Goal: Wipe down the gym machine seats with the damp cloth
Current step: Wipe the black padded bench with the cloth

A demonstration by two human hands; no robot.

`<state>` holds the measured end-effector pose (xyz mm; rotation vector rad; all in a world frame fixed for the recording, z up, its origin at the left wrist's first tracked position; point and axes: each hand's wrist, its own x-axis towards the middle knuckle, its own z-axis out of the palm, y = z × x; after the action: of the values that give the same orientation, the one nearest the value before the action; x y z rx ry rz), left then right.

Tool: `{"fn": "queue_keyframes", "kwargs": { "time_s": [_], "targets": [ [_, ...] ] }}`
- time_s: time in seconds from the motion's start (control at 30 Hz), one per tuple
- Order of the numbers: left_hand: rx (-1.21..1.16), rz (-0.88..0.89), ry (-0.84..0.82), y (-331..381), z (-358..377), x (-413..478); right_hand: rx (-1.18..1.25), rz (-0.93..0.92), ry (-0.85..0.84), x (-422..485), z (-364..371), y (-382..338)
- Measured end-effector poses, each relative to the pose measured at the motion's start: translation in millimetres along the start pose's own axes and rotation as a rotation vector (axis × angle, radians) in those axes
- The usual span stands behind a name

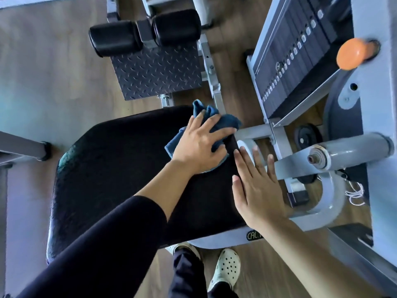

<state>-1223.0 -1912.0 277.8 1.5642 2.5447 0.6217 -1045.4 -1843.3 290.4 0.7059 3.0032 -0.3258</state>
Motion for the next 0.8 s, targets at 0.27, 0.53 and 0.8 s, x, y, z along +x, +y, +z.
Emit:
{"fn": "queue_keyframes", "kwargs": {
  "time_s": [0.27,0.53,0.8],
  "targets": [
    [-0.004,-0.241,0.046,-54,-18,16,-0.020,0.023,0.014,37,1,-12],
    [0.102,-0.609,0.257,-161,-68,-70,-0.042,-0.031,0.011,85,14,-53],
    [0.182,-0.861,0.340,-136,-75,-145,-0.062,-0.035,-0.011,80,18,-61]
  ]
}}
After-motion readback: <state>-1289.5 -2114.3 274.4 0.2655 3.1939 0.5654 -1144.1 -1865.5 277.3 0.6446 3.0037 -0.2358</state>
